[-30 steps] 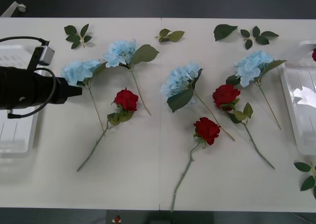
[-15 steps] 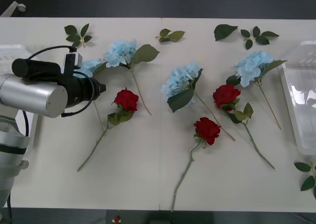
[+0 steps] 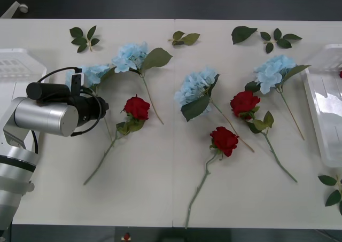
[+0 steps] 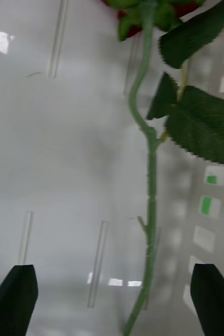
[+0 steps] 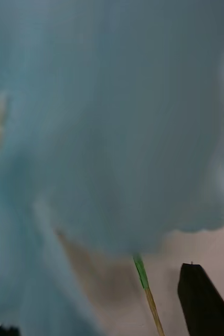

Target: Put the red flowers into the right box and the blue flowers into the left box

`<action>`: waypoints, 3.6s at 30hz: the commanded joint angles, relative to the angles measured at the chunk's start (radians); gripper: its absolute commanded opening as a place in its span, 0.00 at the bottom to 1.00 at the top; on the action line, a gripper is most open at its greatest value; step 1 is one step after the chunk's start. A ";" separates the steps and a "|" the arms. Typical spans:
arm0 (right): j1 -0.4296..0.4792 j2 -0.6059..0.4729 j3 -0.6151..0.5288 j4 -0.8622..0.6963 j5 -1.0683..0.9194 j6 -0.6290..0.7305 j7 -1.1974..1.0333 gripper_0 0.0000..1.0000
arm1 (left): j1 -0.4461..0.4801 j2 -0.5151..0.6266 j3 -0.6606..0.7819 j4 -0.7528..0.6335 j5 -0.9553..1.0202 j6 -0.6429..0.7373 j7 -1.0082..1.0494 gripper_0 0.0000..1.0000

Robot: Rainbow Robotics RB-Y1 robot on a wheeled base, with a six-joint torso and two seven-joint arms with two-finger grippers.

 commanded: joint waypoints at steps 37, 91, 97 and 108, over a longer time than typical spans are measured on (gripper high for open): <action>-0.554 0.259 0.382 -0.155 0.387 0.273 -0.455 1.00 | -0.030 0.470 0.357 -0.540 0.219 0.485 0.025 0.00; -0.608 0.062 0.423 -0.270 -0.076 0.173 -0.358 0.00 | 0.140 0.599 0.439 -0.235 0.669 0.209 -0.315 0.75; -0.548 0.016 0.288 -0.276 -0.517 0.179 -0.099 0.00 | -0.001 0.593 0.275 -0.248 0.715 0.240 -0.292 0.75; -0.505 0.202 0.087 -0.259 -0.823 0.367 0.303 0.00 | -0.055 0.437 -0.028 -0.221 0.707 -0.002 -0.332 0.80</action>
